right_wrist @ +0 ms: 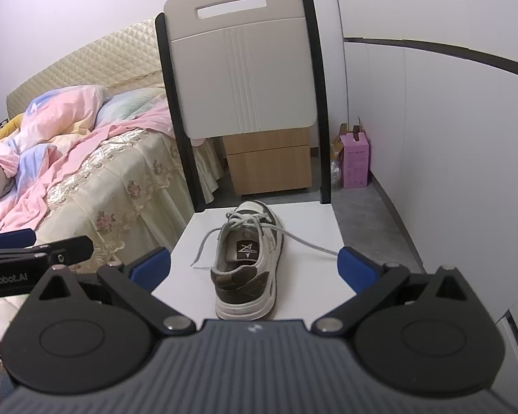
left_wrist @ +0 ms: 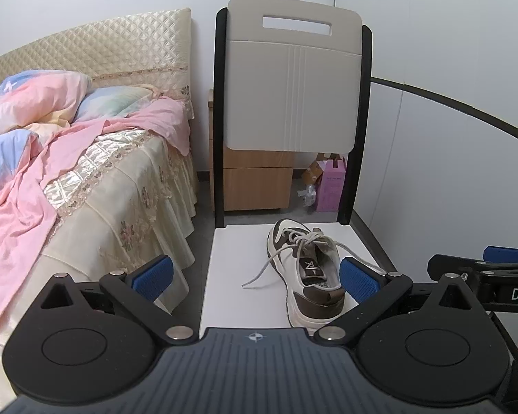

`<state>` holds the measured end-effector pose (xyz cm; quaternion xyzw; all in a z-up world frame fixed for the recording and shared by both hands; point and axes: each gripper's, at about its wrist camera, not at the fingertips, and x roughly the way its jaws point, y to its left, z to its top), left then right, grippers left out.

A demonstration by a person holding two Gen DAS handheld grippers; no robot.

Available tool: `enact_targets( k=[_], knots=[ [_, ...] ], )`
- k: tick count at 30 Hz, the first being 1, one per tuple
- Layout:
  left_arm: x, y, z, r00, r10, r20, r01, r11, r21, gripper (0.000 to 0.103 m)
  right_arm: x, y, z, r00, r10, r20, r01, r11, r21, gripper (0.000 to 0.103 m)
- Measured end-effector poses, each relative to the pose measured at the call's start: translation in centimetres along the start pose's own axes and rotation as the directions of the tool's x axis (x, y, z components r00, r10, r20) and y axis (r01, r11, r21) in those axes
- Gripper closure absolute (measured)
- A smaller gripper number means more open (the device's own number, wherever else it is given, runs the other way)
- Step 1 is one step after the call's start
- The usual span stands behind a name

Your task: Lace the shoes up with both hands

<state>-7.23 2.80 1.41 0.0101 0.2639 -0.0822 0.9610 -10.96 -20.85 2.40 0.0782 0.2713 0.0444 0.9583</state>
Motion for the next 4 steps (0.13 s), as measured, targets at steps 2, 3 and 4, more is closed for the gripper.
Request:
enact_targets(
  k=[2,3,4],
  knots=[
    [-0.05,-0.03,0.03,1.0,-0.002,0.001,0.002,1.0,0.002,0.0,0.04,-0.04,0.04,1.0,-0.002,-0.001,0.002,1.0,-0.002,0.0],
    [-0.08,-0.05,0.05,1.0,-0.003,0.002,0.003,1.0,0.003,0.0,0.08,-0.06,0.08,1.0,-0.003,-0.003,0.003,1.0,-0.008,0.0],
    [-0.11,-0.05,0.06,1.0,-0.004,0.003,0.004,1.0,0.004,0.0,0.13,-0.09,0.13,1.0,-0.006,-0.004,0.006,1.0,-0.013,0.0]
  ],
)
